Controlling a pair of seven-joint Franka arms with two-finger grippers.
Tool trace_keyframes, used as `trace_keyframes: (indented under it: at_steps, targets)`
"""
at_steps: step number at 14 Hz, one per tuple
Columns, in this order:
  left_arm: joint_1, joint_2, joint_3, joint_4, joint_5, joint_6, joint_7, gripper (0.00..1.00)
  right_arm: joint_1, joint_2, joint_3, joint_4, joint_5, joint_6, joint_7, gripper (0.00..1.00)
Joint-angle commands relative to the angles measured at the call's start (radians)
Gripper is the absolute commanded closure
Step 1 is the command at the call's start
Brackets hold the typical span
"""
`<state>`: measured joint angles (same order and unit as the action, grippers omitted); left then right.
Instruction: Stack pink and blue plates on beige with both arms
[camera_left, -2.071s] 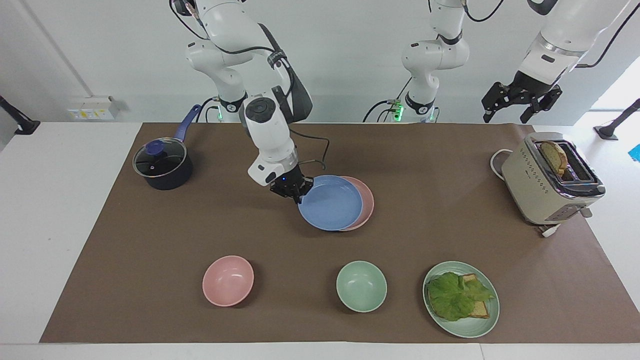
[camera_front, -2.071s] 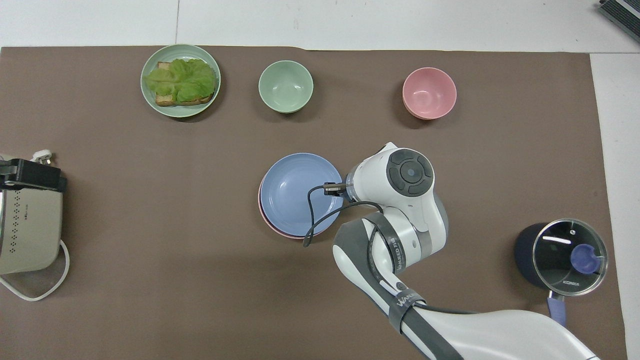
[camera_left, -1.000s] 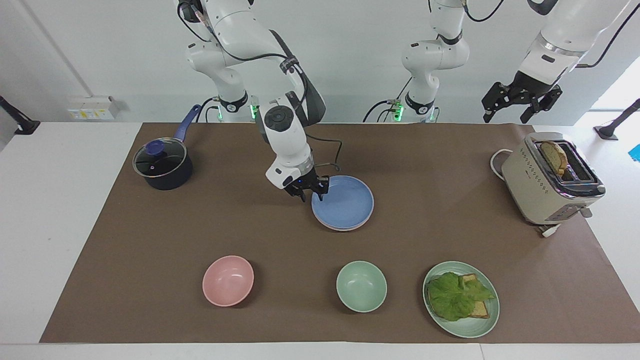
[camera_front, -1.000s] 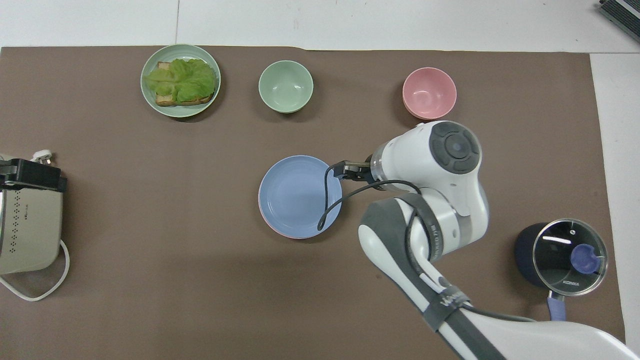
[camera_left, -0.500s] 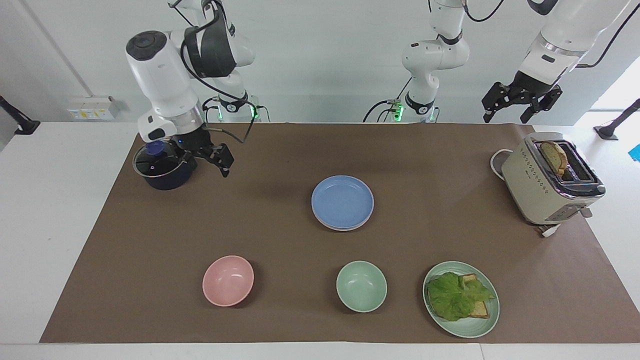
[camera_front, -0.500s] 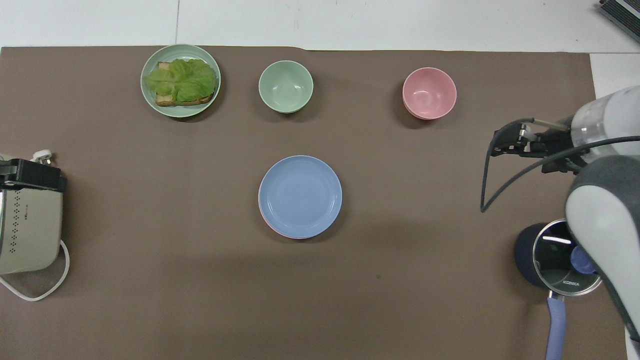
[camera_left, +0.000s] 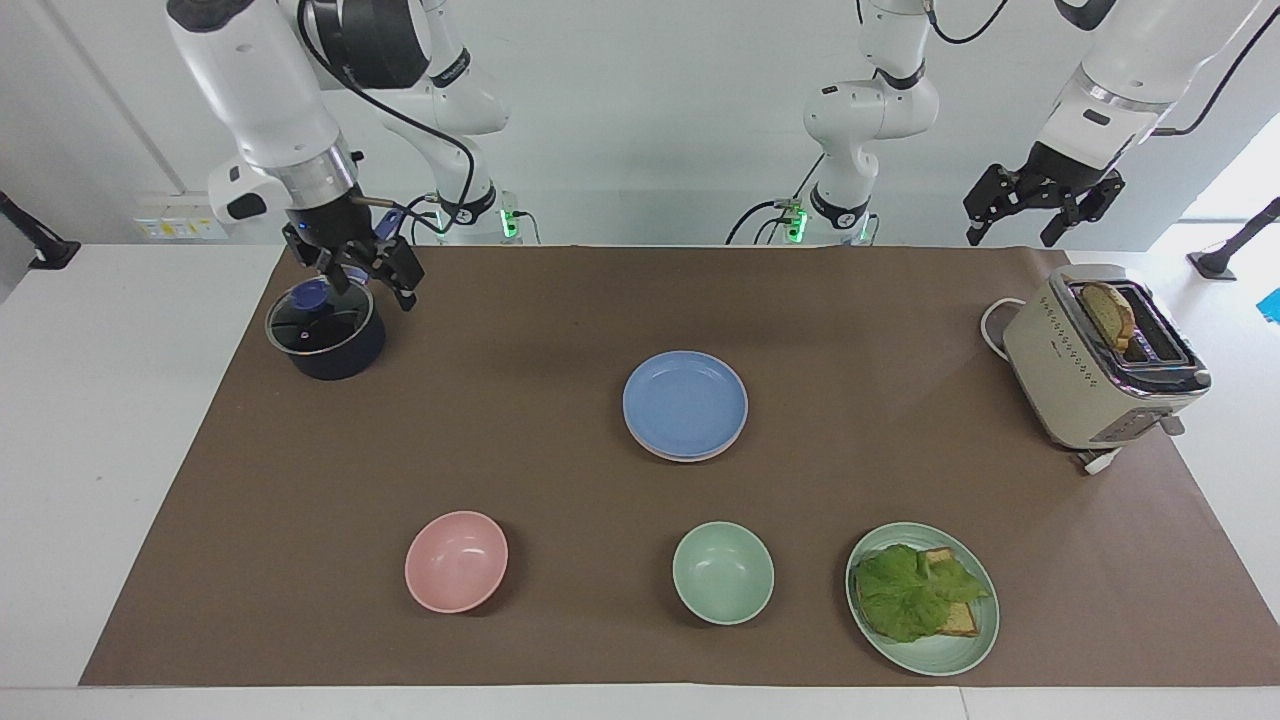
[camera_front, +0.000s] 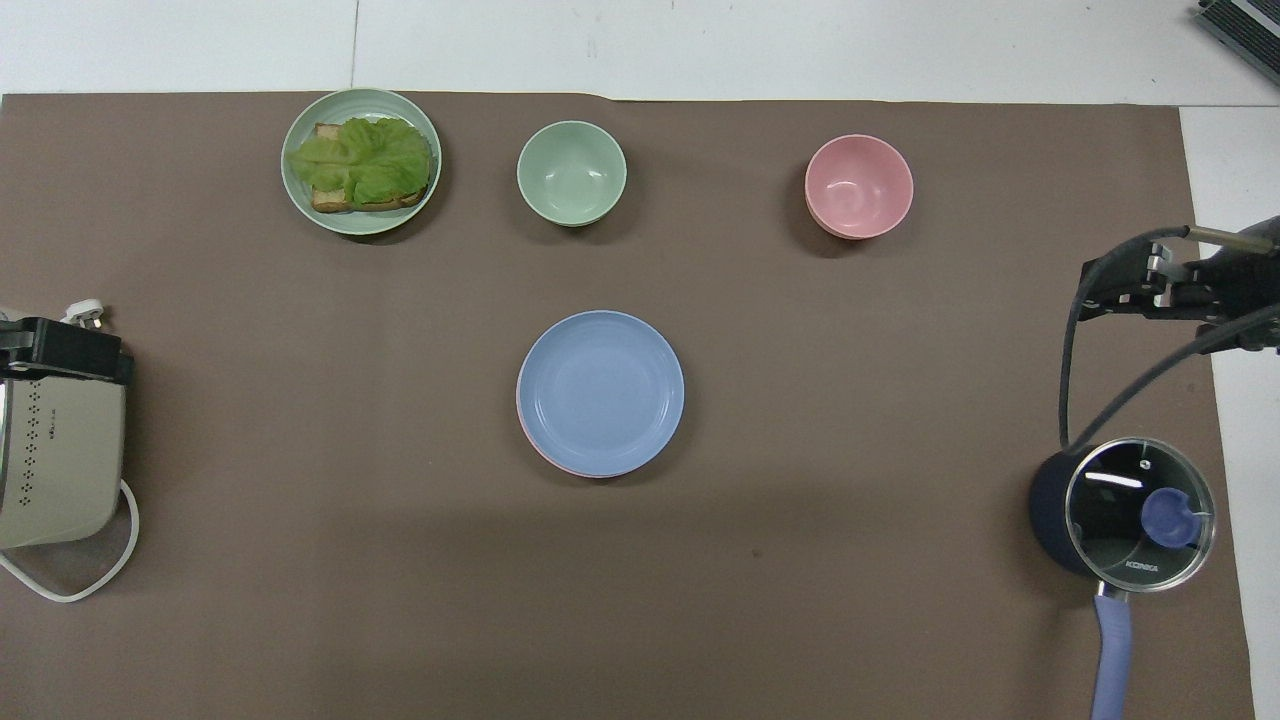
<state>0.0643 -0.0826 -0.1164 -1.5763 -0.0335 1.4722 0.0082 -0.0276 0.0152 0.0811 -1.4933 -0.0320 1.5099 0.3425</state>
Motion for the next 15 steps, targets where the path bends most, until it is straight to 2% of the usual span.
trace_keyframes:
  at_steps: [1, 4, 15]
  targets:
    - [0.019, -0.017, -0.008, -0.010, -0.012, -0.007, 0.006, 0.00, 0.000, -0.003, 0.015, 0.016, -0.008, -0.030, -0.034, 0.00]
    - [0.019, -0.017, -0.008, -0.010, -0.012, -0.007, 0.006, 0.00, -0.008, -0.009, 0.015, 0.001, 0.001, -0.017, -0.106, 0.00]
    - [0.019, -0.017, -0.008, -0.010, -0.012, -0.007, 0.006, 0.00, -0.011, -0.017, 0.011, -0.008, 0.012, -0.020, -0.137, 0.00]
